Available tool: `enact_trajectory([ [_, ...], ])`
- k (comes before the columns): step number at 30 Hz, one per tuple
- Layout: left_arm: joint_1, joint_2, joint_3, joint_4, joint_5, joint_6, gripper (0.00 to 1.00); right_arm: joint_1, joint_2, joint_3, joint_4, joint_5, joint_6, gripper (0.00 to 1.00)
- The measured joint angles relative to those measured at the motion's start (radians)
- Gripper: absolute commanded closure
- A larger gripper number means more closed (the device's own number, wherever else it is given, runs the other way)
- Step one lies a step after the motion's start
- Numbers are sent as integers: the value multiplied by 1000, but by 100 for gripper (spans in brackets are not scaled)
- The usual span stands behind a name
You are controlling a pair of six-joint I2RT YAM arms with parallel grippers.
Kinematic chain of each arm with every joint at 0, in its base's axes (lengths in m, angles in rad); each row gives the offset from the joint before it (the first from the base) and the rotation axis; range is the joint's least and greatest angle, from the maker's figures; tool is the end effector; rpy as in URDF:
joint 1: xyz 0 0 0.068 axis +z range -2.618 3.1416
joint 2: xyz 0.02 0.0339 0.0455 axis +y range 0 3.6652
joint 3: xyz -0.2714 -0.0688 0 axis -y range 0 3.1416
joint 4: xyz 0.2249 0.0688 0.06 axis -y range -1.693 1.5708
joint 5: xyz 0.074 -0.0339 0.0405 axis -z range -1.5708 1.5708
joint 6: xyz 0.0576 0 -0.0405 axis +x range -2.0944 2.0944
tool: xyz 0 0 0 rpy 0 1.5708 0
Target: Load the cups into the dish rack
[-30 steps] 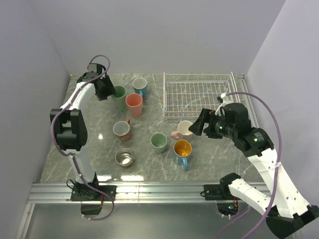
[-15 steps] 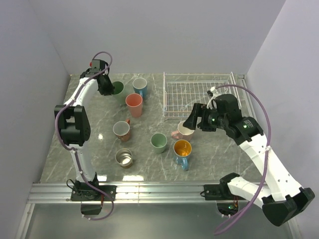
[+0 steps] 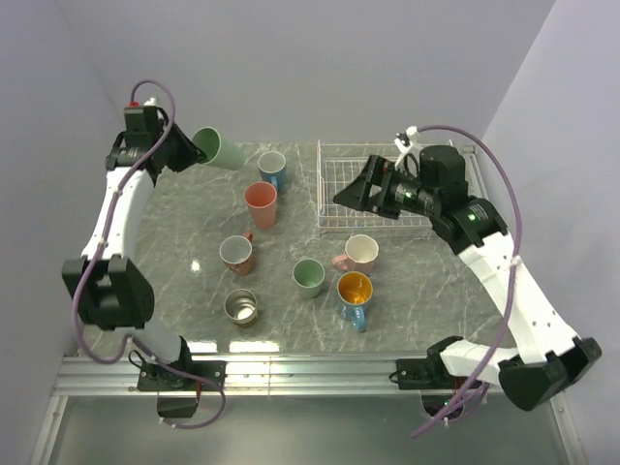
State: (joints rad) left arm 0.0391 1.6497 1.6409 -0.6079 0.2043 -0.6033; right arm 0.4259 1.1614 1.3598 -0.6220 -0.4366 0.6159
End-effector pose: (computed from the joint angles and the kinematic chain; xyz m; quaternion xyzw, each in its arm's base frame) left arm 0.3734 0.0029 0.3667 -0.2346 0.8533 -0.2142 0.4135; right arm 0.2046 0.1195 0.4138 -0.0392 0.8275 0.4214 0.3690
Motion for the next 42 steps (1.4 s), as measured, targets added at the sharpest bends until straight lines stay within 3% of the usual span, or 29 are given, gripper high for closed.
enact_trajectory([
  [3, 18, -105, -99, 123, 187, -58, 100, 0, 63, 8, 105, -91, 66, 0],
  [8, 18, -195, -272, 468, 505, -251, 100, 0, 176, 15, 315, -229, 221, 0],
  [14, 9, -203, -422, 828, 695, -507, 100, 0, 281, 35, 595, -329, 430, 0],
  [19, -14, -203, -481, 1032, 748, -654, 100, 0, 376, 36, 845, -368, 613, 0],
  [27, -76, -203, -533, 1261, 782, -805, 100, 13, 484, 86, 940, -365, 705, 0],
  [42, -134, -182, -549, 1270, 740, -808, 100, 67, 515, 158, 956, -332, 715, 3],
])
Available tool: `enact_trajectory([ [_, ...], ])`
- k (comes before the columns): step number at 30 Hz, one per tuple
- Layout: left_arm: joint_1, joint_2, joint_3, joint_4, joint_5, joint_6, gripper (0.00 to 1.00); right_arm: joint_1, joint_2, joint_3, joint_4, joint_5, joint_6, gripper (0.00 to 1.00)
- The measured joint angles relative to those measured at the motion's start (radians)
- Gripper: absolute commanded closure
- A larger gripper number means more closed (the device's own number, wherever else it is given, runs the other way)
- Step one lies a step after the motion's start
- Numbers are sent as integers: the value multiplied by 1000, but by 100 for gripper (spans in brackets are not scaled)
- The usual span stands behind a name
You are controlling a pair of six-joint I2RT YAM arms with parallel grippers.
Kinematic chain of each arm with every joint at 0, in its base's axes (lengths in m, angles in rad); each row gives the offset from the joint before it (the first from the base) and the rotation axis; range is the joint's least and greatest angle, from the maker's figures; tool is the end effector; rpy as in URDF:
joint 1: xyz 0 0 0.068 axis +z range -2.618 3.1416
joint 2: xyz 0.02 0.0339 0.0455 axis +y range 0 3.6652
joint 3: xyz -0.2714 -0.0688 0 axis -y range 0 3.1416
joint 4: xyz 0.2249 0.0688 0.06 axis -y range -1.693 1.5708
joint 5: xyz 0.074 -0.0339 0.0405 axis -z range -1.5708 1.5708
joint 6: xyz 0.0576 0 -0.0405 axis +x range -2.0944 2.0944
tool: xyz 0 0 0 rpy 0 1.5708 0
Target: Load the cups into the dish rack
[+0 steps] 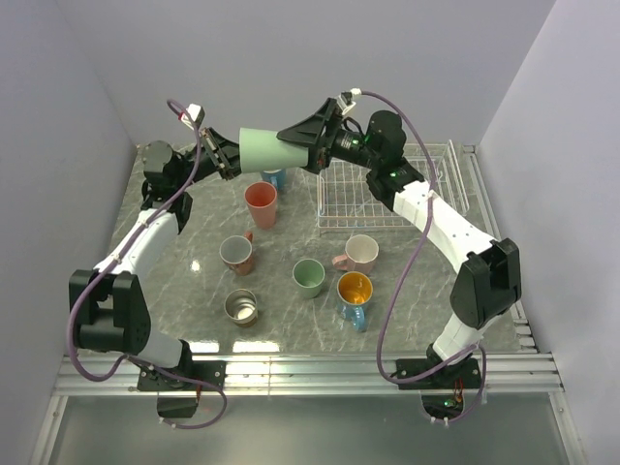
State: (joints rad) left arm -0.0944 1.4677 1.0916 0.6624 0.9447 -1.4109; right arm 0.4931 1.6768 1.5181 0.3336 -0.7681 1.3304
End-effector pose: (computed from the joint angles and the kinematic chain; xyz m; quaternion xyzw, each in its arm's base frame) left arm 0.3208 -0.0773 0.3871 -0.0381 0.6448 -0.6864 0.3342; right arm 0.3281 0.2217 0.4272 -0.0201 0.6611 0.7090 0.2446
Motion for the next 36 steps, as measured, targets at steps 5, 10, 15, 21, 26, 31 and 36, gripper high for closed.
enact_trajectory([
  [5, -3, -23, -16, -33, -45, 14, 100, 9, 2, -1, -13, 18, -8, 7],
  [10, -13, -54, -16, -102, -90, 56, 100, 9, -2, -16, -17, 29, -20, 28],
  [15, -23, -67, -22, -145, -100, 69, 100, 10, -20, -54, 0, 44, -6, 42],
  [21, -29, -66, -29, -156, -104, 73, 96, 10, -20, -54, -13, 48, -5, 90],
  [26, -35, -67, 0, -240, -108, 121, 89, 6, -20, -46, -40, 47, -8, 100],
  [31, -49, -78, 50, -378, -149, 250, 67, -7, -20, -20, -91, 45, -28, 100],
  [36, -56, -104, 62, -572, -234, 432, 39, -38, -21, 21, -208, 42, -119, 100],
])
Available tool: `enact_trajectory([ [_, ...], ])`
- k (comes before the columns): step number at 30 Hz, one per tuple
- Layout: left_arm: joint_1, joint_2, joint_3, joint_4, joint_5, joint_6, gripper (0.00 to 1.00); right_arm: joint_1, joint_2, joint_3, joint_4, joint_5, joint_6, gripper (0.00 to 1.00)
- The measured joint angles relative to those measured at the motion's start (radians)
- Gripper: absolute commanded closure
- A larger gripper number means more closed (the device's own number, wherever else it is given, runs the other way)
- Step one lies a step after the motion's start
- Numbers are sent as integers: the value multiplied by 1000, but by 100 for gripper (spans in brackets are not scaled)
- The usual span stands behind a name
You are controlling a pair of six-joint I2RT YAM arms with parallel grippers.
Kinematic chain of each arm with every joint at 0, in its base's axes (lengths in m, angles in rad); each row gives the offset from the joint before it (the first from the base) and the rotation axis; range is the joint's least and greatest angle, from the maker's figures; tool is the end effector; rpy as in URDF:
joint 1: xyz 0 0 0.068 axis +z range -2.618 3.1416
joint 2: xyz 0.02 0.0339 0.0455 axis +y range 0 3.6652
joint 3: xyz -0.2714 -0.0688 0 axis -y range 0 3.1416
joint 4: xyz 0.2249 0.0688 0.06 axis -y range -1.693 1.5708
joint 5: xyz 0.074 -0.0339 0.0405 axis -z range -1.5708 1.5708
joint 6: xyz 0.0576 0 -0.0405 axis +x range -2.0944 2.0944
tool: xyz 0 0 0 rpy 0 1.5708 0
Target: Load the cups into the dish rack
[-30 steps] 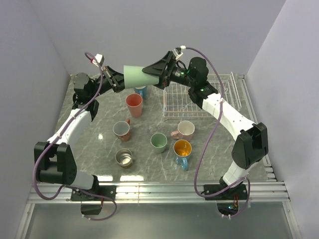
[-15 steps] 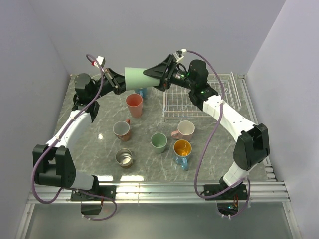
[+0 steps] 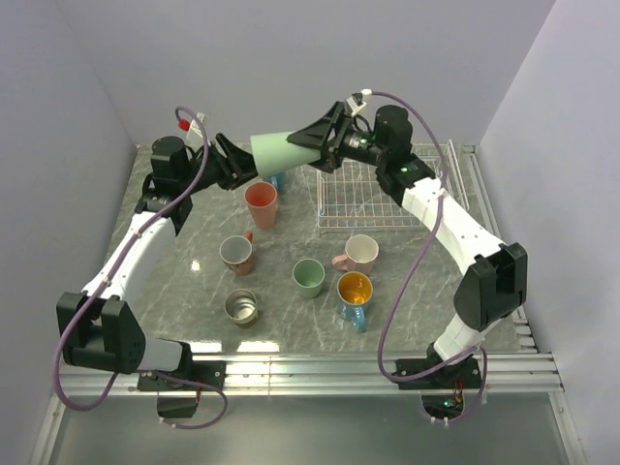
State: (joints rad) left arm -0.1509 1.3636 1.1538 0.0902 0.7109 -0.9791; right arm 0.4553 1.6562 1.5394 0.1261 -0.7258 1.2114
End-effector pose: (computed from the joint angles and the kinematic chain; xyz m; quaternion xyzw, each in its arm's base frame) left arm 0.3042 -0.0843 0.3769 -0.0708 0.7350 -0.5530 0.3860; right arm 0.3340 0.2061 0.4184 0.0085 0.7046 0.6596 0.2616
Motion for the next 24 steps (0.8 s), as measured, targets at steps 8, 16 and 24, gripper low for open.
enact_trajectory([
  [8, 17, -71, 2, -280, -172, 202, 26, -167, -22, 96, -262, 77, -201, 100],
  [16, 39, -104, 2, -447, -326, 325, 26, -202, 100, 550, -730, 433, -502, 100],
  [24, 41, -116, -8, -534, -420, 383, 28, -103, 363, 853, -1069, 912, -696, 100],
])
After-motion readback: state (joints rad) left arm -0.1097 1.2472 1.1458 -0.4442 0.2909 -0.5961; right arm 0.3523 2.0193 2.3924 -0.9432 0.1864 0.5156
